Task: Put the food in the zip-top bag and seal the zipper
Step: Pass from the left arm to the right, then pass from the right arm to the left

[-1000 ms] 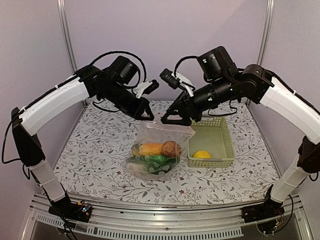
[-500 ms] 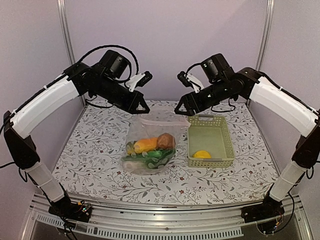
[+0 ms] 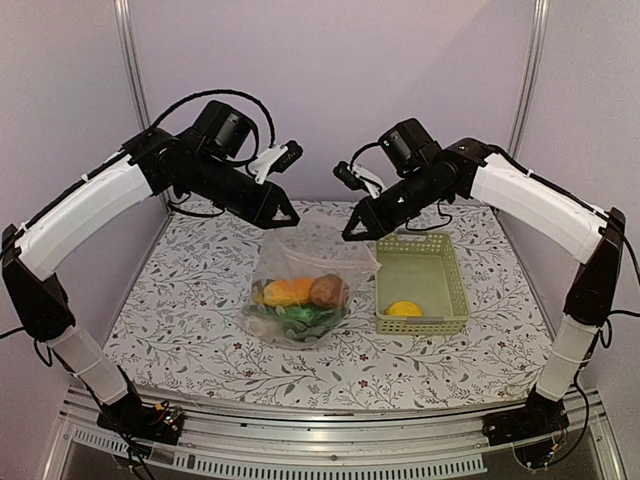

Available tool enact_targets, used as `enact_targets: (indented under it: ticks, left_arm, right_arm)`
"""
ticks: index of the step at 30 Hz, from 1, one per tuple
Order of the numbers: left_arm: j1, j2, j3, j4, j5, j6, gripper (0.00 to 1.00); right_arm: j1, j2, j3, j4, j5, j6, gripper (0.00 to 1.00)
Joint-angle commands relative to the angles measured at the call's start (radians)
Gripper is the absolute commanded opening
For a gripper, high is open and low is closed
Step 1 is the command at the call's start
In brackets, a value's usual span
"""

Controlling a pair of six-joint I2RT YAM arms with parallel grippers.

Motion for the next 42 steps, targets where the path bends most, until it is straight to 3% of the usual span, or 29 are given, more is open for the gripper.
enact_targets:
  ticks: [1,5,12,20,25,30,34,37,39,42]
  left_arm:
    - [0.001,-0.022,0.022,0.016,-0.057,0.009,0.31]
    - [-0.009,0.014,0.059,0.017,-0.062,0.044,0.44]
    - [-0.025,0.048,0.080,0.010,-0.076,0.069,0.42]
    - [-0.034,0.067,0.067,0.016,-0.075,0.074,0.32]
    - [-0.039,0.104,0.123,0.016,-0.080,0.059,0.06]
    - [-0.038,0.116,0.160,0.007,-0.104,0.033,0.00]
    - [-0.038,0.112,0.161,0.004,-0.100,0.016,0.00]
    - [-0.039,0.110,0.151,0.000,-0.093,0.008,0.00]
    - [-0.038,0.109,0.143,0.000,-0.091,0.006,0.00]
    - [-0.038,0.102,0.130,0.000,-0.097,0.000,0.00]
  right_arm:
    - [0.001,0.038,0.117,-0.014,-0.074,-0.023,0.01]
    - [0.014,0.068,0.222,-0.039,-0.066,-0.036,0.00]
    - [0.031,0.087,0.270,-0.050,-0.084,-0.044,0.00]
    - [0.042,0.095,0.275,-0.073,-0.106,-0.083,0.01]
    - [0.042,0.094,0.275,-0.081,-0.081,-0.077,0.08]
    - [0.036,0.067,0.278,-0.078,-0.019,-0.036,0.32]
    - [0.015,-0.003,0.220,-0.053,0.093,0.026,0.62]
    - [-0.011,-0.105,0.059,0.020,0.270,0.074,0.97]
    - [-0.055,-0.183,-0.072,0.070,0.358,0.137,0.99]
    - [-0.178,-0.284,-0.240,0.157,0.225,0.229,0.99]
